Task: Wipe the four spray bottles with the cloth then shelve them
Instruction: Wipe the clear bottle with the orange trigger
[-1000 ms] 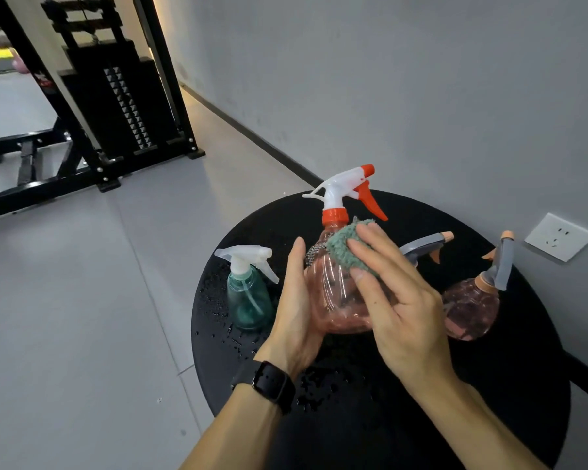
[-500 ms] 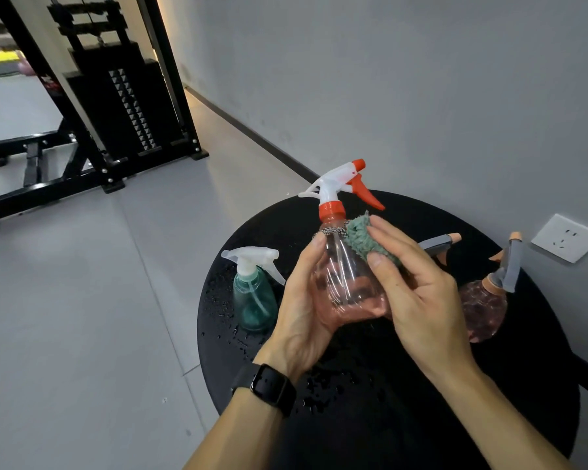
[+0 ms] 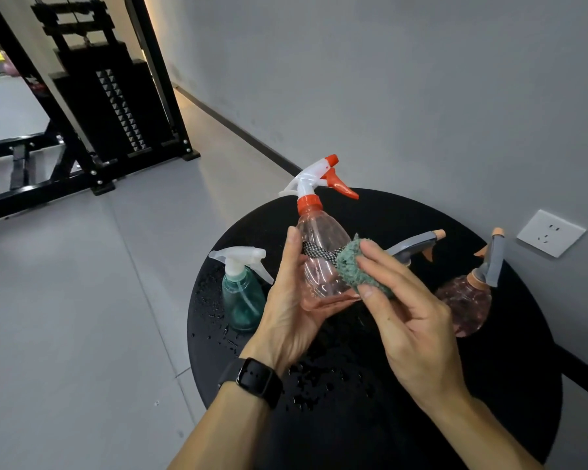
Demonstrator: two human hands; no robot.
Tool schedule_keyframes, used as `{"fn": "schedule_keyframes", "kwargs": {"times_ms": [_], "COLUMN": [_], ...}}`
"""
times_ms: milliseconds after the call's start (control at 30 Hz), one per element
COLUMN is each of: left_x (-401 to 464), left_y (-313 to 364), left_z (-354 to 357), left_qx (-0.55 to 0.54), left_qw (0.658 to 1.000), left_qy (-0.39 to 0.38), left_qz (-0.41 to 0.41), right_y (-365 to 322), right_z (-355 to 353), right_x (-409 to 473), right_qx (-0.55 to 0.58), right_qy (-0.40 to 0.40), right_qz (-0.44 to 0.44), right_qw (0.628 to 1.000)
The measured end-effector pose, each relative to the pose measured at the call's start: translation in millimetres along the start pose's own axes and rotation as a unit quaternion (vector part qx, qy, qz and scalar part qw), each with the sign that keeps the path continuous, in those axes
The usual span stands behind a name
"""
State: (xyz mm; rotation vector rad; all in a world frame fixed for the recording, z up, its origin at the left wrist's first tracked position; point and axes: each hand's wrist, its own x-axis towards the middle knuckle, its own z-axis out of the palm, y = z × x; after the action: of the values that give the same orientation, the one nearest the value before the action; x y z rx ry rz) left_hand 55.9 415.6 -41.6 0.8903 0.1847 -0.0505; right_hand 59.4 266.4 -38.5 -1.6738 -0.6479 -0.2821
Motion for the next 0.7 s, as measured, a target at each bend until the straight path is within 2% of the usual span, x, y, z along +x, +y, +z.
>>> {"fn": "schedule_keyframes", "kwargs": {"times_ms": [233, 367, 533, 700], "left_x": [2, 0, -7, -7], "left_y": [-7, -8, -10, -7], "left_z": [-6, 1, 8, 9], "left_qx": [0.016, 0.031, 0.061, 0.072], "left_qw": [0.998, 0.997, 0.996, 0.996], "left_qy": [-0.039, -0.052, -0.065, -0.055], "left_qz": [-0.037, -0.043, -0.025, -0.016], "right_y": [-1, -5, -11, -5], "right_z": [5, 6, 4, 7], "right_x": [11, 22, 37, 34], "right_qx": [-0.025, -0.015, 0.027, -0.013], "right_qy": [0.017, 0.035, 0.043, 0.016], "right_qz": [-0.016, 0.004, 0.049, 0.039], "right_qw": [0.999, 0.999, 0.997, 0.999]}}
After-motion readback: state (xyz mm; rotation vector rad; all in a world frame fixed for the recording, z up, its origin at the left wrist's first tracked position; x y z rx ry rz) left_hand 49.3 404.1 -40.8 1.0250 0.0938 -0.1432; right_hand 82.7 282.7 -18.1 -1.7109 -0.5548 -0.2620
